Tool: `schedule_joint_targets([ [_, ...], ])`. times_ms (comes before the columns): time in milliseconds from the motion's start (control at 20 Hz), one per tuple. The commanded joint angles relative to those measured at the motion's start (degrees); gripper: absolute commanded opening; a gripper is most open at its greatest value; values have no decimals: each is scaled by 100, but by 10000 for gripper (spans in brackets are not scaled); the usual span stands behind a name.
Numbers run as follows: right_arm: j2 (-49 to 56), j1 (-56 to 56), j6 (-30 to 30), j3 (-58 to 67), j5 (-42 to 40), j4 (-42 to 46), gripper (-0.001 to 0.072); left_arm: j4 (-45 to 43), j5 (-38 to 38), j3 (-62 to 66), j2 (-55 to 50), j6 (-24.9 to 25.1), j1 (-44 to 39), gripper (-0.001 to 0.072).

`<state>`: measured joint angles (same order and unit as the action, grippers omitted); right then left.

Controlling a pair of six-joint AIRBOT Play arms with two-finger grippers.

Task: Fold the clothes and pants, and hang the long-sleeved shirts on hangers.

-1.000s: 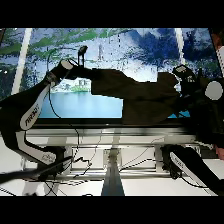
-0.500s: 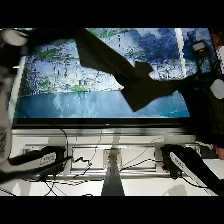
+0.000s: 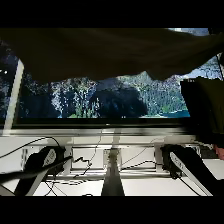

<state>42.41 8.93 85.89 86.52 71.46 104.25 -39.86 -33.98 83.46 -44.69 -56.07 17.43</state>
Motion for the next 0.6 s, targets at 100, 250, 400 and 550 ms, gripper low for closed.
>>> schedule_joint_targets([
  [100,-743,4,4,317,737,-946,9,-651,-380,-33,501,-92,533,20],
  [250,-603,4,4,168,1526,-957,9,-774,-1862,-328,168,-629,522,20],
  [400,-236,4,26,-651,1327,-1021,9,-776,-2992,-887,-503,-782,463,20],
  [550,380,4,52,-1768,466,-1086,9,-772,-2966,-1609,-1491,-656,118,20],
])
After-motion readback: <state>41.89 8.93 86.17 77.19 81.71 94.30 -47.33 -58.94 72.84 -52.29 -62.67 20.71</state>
